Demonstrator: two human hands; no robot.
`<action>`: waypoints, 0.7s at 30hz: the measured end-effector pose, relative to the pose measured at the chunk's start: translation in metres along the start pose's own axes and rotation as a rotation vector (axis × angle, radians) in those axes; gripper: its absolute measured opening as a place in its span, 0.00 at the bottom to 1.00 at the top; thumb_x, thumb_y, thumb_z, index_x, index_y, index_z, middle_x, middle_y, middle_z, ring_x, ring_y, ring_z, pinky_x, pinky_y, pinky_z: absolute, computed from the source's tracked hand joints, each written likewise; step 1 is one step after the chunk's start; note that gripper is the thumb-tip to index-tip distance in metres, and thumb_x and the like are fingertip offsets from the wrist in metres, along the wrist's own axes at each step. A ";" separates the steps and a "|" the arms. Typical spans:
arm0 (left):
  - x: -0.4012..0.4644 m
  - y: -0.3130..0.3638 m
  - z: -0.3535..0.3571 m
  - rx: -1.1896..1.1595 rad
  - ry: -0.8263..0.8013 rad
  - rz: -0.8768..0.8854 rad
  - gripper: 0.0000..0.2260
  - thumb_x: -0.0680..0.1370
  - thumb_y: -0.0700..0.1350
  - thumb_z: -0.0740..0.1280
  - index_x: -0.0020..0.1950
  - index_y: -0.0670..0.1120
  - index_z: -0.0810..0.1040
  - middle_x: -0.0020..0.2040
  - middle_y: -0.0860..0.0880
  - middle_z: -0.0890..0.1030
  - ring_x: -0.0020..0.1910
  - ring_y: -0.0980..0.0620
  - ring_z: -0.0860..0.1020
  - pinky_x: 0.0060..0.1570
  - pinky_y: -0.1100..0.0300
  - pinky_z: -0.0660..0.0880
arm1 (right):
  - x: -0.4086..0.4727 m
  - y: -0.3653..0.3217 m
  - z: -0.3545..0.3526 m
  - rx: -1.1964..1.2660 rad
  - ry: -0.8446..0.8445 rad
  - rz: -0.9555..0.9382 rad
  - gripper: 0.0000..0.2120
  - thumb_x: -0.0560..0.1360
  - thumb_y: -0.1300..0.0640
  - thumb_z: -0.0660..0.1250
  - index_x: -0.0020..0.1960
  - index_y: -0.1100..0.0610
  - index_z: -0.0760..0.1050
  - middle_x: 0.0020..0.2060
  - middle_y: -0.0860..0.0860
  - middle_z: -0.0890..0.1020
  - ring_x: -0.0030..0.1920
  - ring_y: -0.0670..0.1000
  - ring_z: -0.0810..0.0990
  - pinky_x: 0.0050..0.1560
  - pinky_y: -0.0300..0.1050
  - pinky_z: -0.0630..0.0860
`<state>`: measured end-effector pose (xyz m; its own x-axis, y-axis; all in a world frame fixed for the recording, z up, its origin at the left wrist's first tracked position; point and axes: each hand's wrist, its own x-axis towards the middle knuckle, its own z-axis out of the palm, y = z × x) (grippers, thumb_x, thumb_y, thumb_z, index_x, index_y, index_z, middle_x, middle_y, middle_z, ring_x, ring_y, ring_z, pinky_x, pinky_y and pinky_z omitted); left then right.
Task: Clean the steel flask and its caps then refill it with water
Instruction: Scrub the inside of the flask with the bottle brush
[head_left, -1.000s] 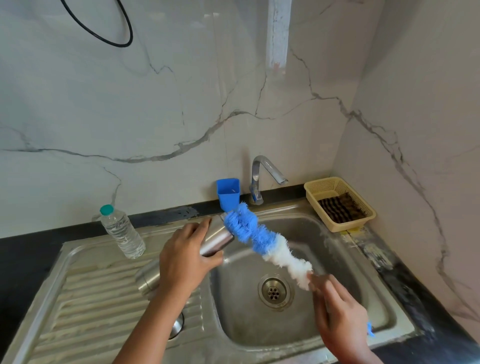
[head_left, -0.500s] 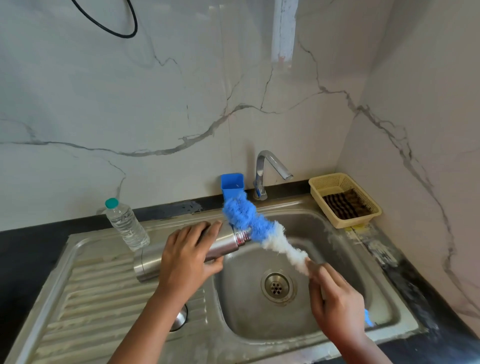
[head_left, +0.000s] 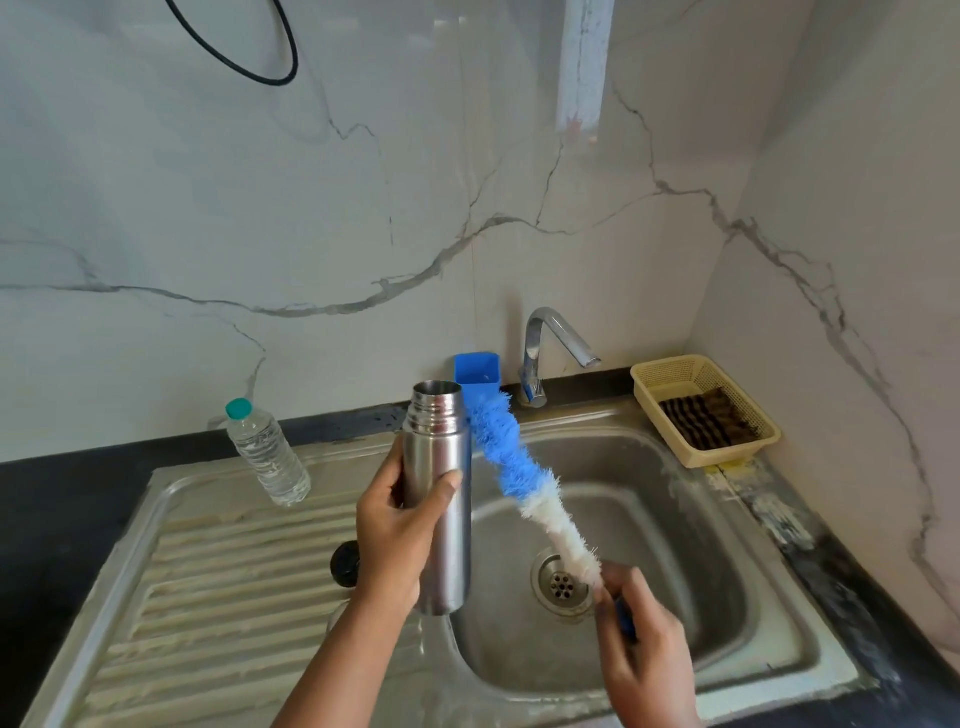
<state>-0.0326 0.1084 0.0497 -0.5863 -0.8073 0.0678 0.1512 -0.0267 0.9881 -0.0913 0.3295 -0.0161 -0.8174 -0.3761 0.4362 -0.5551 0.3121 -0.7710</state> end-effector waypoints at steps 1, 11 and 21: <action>0.002 0.002 0.002 -0.056 0.034 -0.051 0.24 0.70 0.42 0.76 0.66 0.50 0.78 0.53 0.50 0.85 0.50 0.50 0.83 0.49 0.56 0.79 | -0.005 0.000 0.001 -0.016 -0.003 -0.008 0.11 0.73 0.60 0.66 0.49 0.45 0.78 0.33 0.29 0.71 0.29 0.36 0.65 0.32 0.29 0.67; 0.012 0.000 0.008 -0.383 0.107 -0.329 0.15 0.71 0.51 0.71 0.57 0.51 0.79 0.46 0.47 0.82 0.44 0.48 0.81 0.46 0.47 0.79 | 0.002 0.006 0.007 -0.076 -0.041 -0.188 0.16 0.74 0.57 0.61 0.59 0.44 0.74 0.50 0.37 0.78 0.32 0.46 0.73 0.33 0.32 0.71; 0.035 0.003 -0.022 -0.561 0.396 -0.218 0.13 0.78 0.48 0.68 0.62 0.53 0.76 0.52 0.51 0.81 0.57 0.50 0.79 0.54 0.50 0.77 | -0.024 0.048 -0.013 -0.278 -0.136 -0.101 0.15 0.76 0.54 0.57 0.60 0.41 0.71 0.47 0.40 0.80 0.32 0.46 0.77 0.33 0.34 0.73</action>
<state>-0.0357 0.0671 0.0522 -0.3331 -0.8995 -0.2827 0.5123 -0.4244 0.7466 -0.0998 0.3654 -0.0573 -0.7387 -0.5242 0.4238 -0.6682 0.4866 -0.5628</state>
